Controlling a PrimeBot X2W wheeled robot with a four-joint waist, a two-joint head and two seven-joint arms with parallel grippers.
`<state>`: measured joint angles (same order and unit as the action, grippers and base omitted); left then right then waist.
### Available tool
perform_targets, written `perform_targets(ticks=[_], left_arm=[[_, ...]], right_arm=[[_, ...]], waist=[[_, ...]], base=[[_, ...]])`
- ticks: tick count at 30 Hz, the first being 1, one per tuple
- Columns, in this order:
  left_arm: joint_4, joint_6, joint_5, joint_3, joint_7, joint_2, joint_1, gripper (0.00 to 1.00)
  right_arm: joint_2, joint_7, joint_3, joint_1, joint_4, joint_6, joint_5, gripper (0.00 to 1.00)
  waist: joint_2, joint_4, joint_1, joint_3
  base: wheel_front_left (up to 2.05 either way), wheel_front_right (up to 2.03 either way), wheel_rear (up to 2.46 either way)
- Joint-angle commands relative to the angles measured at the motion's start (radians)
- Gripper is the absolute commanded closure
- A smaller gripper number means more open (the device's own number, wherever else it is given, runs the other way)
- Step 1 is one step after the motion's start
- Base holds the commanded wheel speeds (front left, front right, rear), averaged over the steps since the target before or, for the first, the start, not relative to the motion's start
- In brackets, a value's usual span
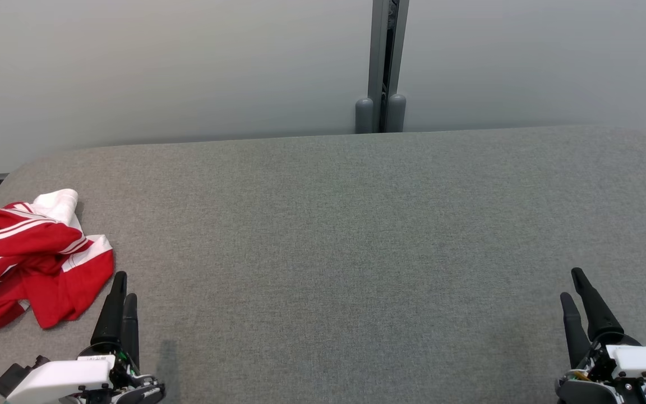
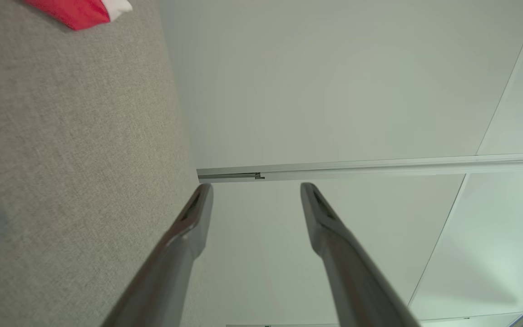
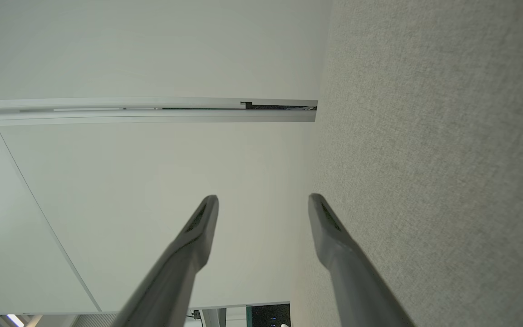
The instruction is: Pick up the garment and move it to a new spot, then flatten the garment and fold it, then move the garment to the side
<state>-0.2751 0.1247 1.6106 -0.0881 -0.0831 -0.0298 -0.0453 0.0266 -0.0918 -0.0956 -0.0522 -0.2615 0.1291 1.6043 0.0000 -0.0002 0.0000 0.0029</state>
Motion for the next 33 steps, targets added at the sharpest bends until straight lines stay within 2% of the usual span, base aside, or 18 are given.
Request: perform_targets(ticks=[1,10,18,25,33], left_arm=[[0.03,-0.003,-0.01,0.01,0.013,-0.01,-0.031,0.0],[0.071,-0.017,-0.064,0.032,0.055,-0.012,-0.041,0.0],[0.106,-0.034,-0.156,0.029,0.085,-0.013,-0.046,0.0],[0.13,-0.051,-0.274,0.047,0.112,-0.014,-0.045,0.0],[0.144,-0.066,-0.475,0.08,0.141,-0.019,-0.043,0.0]], right_arm=[[0.009,0.014,0.007,-0.019,0.035,0.001,-0.015,0.0],[0.017,0.055,0.034,-0.021,0.086,0.001,-0.064,0.0],[0.028,0.087,0.056,-0.025,0.116,0.001,-0.13,0.0],[0.051,0.12,0.089,-0.034,0.16,0.001,-0.266,0.0],[0.063,0.15,0.111,-0.036,0.2,0.001,-0.447,0.0]], waist=[[0.0,0.0,0.0,0.0],[0.0,-0.002,0.0,0.0],[0.0,-0.004,0.0,-0.001],[0.0,-0.006,0.0,-0.002],[0.0,-0.006,0.0,-0.001]], base=[[0.0,0.0,0.0],[0.0,0.0,0.0],[0.0,0.0,0.0],[0.0,0.0,0.0],[0.0,0.0,0.0]])
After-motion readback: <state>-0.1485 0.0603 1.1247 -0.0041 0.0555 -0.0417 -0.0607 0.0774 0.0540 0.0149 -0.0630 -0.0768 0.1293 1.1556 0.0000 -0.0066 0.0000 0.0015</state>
